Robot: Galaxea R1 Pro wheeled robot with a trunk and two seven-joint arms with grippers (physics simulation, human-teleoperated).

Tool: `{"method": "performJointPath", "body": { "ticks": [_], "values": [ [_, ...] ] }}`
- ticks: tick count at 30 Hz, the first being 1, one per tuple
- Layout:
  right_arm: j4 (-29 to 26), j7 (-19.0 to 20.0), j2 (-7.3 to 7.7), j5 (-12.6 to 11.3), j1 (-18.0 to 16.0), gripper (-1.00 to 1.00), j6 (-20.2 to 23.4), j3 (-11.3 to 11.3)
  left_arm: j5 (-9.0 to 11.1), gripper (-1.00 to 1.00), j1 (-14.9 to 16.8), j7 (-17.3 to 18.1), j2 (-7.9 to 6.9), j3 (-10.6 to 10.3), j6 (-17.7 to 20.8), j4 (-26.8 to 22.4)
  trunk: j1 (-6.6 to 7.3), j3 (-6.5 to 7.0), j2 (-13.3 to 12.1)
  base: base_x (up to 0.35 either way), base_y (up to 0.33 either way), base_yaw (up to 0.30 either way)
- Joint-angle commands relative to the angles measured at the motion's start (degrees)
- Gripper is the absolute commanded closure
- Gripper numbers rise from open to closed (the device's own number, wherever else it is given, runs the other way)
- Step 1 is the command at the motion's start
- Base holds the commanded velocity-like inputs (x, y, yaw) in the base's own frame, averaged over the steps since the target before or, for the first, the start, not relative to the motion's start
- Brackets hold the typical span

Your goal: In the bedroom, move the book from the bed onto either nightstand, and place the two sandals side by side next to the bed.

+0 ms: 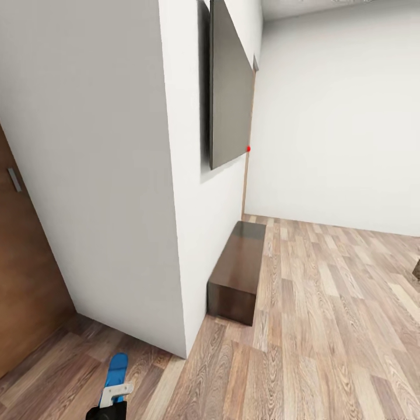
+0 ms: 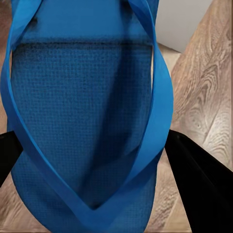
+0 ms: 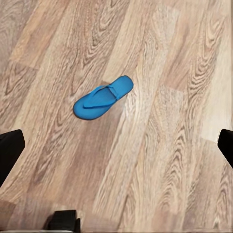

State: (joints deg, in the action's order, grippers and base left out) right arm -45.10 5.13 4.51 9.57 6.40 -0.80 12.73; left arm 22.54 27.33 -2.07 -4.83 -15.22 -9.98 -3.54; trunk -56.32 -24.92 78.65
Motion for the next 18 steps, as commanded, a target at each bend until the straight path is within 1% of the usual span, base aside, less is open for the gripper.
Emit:
{"method": "performJointPath", "body": {
  "ticks": [1, 6, 12, 18],
  "values": [
    [0.04, 0.4, -0.04, 0.59, 0.0, -1.0, -0.08, 0.26, 0.29, 1.0, -0.18, -0.22, 0.0, -0.62, -0.13, -0.03, 0.23, 0.14, -0.39, 0.0, 0.0, -0.207],
    [0.39, 0.4, -0.09, 0.61, 0.01, -1.0, -0.08, 0.28, 0.26, 1.0, -0.84, -0.22, 0.02, -0.61, -0.13, -0.05, 1.33, 1.04, -2.39, 0.0, 0.0, -0.242],
    [0.53, 0.4, -0.12, 0.62, 0.0, -1.0, -0.09, 0.21, 0.3, 1.0, -1.08, -0.22, 0.44, -0.6, -0.13, -0.12, 2.64, 2.12, -4.8, 0.0, 0.0, -0.273],
    [0.61, 0.4, -0.15, 0.62, -0.02, -1.0, -0.08, 0.2, 0.34, 1.0, -1.13, -0.18, 0.86, -0.6, -0.18, -0.14, 2.64, 2.12, -4.8, 0.0, 0.0, -0.279]
  ]
}}
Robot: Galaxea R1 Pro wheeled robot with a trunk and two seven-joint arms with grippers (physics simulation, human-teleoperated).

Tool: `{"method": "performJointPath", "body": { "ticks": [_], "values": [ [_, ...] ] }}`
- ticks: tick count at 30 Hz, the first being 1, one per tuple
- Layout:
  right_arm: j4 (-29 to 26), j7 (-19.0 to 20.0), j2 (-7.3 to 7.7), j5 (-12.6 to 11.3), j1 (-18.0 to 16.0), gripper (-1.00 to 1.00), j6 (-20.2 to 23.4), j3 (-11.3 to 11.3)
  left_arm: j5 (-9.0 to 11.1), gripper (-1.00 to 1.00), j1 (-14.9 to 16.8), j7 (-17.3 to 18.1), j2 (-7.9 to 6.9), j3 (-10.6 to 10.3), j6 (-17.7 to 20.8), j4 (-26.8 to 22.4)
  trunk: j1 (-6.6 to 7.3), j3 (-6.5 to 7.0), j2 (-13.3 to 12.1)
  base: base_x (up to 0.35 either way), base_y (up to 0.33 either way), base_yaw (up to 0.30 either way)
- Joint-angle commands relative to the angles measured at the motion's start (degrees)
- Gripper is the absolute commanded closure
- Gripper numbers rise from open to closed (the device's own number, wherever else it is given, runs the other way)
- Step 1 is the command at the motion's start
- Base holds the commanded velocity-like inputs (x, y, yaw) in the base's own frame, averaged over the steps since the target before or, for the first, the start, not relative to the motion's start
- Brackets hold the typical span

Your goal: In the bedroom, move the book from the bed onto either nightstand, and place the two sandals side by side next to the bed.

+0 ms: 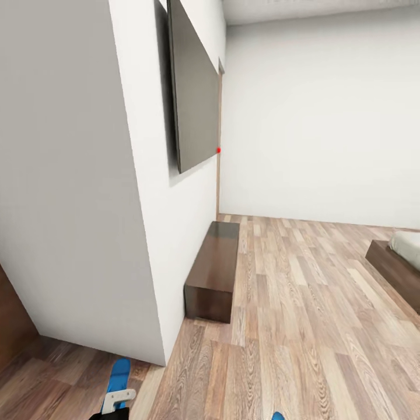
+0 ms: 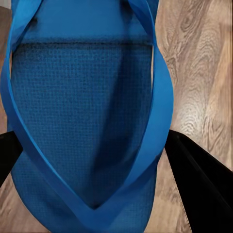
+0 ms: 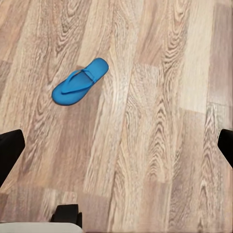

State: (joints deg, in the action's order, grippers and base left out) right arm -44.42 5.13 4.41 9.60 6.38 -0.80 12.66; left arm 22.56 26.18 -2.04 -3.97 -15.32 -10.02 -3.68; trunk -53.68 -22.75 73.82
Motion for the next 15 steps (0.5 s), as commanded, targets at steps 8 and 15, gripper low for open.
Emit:
{"method": "performJointPath", "body": {
  "ticks": [8, 15],
  "values": [
    [-0.06, 0.41, -0.1, 0.68, 0.02, -1.0, -0.16, 0.19, 0.29, 1.0, -0.04, -0.17, 0.09, -0.54, -0.25, -0.01, 0.0, -0.05, 0.03, 0.081, 0.015, -0.103],
    [-0.06, 0.41, -0.1, 0.69, 0.02, -1.0, -0.16, 0.18, 0.22, 1.0, -0.09, -0.1, 0.17, -0.58, -0.32, -0.02, 0.0, -0.05, 0.03, 0.142, 0.024, -0.039]
  ]
}}
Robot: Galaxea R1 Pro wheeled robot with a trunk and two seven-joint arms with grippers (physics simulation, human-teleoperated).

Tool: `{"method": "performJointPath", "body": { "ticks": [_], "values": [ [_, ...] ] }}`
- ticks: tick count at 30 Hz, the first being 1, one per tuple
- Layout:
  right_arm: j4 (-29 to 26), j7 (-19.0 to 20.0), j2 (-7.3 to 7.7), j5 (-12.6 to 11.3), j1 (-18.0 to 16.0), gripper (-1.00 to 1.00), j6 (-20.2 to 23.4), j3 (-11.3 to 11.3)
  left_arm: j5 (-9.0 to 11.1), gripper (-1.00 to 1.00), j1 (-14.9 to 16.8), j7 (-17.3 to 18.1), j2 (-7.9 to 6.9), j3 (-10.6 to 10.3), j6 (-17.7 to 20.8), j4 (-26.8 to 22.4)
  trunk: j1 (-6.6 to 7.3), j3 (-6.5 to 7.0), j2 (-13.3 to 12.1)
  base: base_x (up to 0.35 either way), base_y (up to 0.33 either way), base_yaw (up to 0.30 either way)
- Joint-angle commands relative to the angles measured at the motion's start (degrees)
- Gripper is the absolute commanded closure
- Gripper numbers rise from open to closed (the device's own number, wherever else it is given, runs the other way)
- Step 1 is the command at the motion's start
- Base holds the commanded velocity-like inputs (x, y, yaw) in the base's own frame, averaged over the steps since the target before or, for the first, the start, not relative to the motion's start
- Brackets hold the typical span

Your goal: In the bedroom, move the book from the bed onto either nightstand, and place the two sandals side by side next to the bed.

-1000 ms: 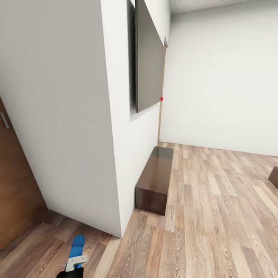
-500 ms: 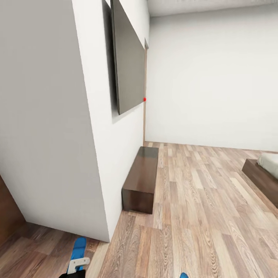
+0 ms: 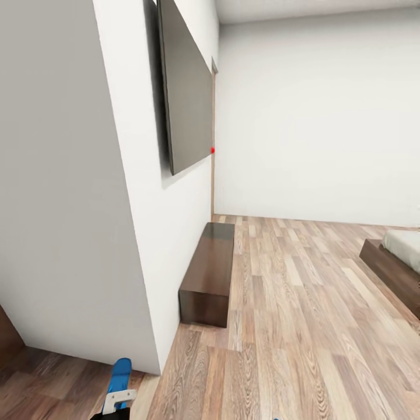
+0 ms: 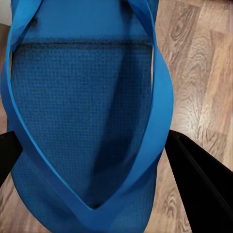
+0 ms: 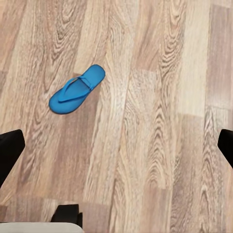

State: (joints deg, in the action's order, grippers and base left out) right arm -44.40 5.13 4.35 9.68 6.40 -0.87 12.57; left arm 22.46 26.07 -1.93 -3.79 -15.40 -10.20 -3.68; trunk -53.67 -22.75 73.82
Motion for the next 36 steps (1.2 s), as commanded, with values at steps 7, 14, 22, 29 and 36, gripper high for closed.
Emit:
{"method": "performJointPath", "body": {
  "ticks": [7, 14, 22, 29, 36],
  "values": [
    [-0.07, 0.41, -0.05, 0.6, 0.02, -1.0, -0.08, 0.26, 0.22, 1.0, 0.03, -0.09, 0.01, -0.5, -0.23, -0.01, -0.01, -0.05, 0.03, 0.015, 0.012, -0.231],
    [-0.07, 0.41, -0.05, 0.6, 0.01, -1.0, -0.1, 0.26, 0.21, 1.0, 0.03, 0.12, 0.01, -0.5, -0.18, -0.01, -0.01, -0.05, 0.03, 0.002, 0.204, -0.276],
    [-0.07, 0.41, -0.05, 0.6, 0.02, -1.0, -0.1, 0.26, 0.21, 1.0, 0.03, 0.17, 0.01, -0.5, -0.21, -0.01, -0.01, -0.05, 0.03, 0.046, 0.302, -0.282],
    [-0.07, 0.41, -0.05, 0.6, 0.01, -1.0, -0.09, 0.26, 0.21, 1.0, 0.02, 0.17, 0.01, -0.5, -0.25, -0.01, -0.01, -0.05, 0.03, 0.215, 0.265, -0.283],
    [-0.07, 0.41, 0.0, 0.55, 0.02, -1.0, -0.06, 0.26, 0.21, 1.0, 0.03, 0.17, 0.01, -0.5, -0.25, -0.01, -0.01, -0.04, 0.03, 0.245, 0.251, -0.283]
  ]
}}
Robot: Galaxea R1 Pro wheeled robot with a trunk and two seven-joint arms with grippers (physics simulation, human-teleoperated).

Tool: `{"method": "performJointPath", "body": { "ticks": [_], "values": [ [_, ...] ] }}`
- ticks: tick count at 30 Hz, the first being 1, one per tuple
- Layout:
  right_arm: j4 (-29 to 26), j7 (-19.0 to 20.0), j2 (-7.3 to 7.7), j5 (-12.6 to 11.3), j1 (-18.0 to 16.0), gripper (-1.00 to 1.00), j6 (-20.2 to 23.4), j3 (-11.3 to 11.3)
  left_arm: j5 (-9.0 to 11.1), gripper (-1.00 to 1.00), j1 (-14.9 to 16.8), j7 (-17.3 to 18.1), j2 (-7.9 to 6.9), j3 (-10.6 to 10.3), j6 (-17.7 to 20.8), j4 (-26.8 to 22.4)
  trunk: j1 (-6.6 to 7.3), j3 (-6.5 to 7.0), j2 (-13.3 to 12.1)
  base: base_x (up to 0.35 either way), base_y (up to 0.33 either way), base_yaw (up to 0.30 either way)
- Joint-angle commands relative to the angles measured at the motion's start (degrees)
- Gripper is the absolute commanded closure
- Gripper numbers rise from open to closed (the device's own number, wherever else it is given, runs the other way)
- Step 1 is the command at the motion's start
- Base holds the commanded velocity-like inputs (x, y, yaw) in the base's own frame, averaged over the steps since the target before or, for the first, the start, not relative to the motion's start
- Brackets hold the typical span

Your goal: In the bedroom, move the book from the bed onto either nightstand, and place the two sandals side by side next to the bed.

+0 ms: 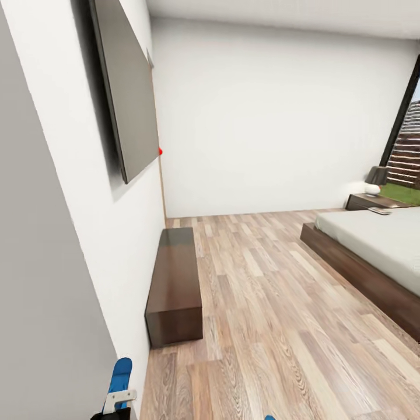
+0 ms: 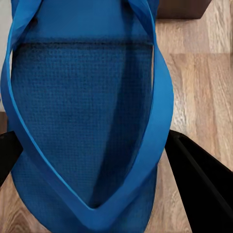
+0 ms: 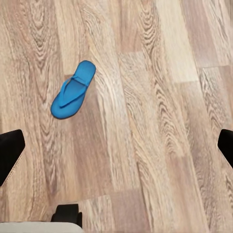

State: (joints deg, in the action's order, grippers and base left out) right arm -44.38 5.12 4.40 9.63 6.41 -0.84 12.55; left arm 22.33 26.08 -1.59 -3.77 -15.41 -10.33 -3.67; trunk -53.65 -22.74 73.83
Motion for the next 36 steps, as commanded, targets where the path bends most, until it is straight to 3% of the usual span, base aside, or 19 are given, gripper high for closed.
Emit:
{"method": "performJointPath", "body": {
  "ticks": [1, 15, 36],
  "values": [
    [-0.09, 0.42, -0.04, 0.59, -0.01, -1.0, -0.08, 0.28, 0.34, 1.0, 0.0, -0.17, -0.01, -0.5, -0.12, -0.02, -0.03, -0.04, 0.03, 0.222, 0.201, -0.283],
    [-0.05, 0.42, -0.01, 0.64, 0.0, -1.0, -0.11, 0.28, 0.34, 1.0, -1.72, -0.17, -0.01, -1.47, -0.12, -0.39, -0.03, 0.23, 0.03, 0.059, 0.051, -0.246],
    [-0.09, 0.42, -0.08, 0.65, -0.03, -1.0, -0.1, 0.28, 0.34, 1.0, -2.05, -0.17, -0.01, -1.82, -0.21, -0.5, -0.03, 0.26, 0.03, 0.001, 0.001, -0.016]
  ]
}}
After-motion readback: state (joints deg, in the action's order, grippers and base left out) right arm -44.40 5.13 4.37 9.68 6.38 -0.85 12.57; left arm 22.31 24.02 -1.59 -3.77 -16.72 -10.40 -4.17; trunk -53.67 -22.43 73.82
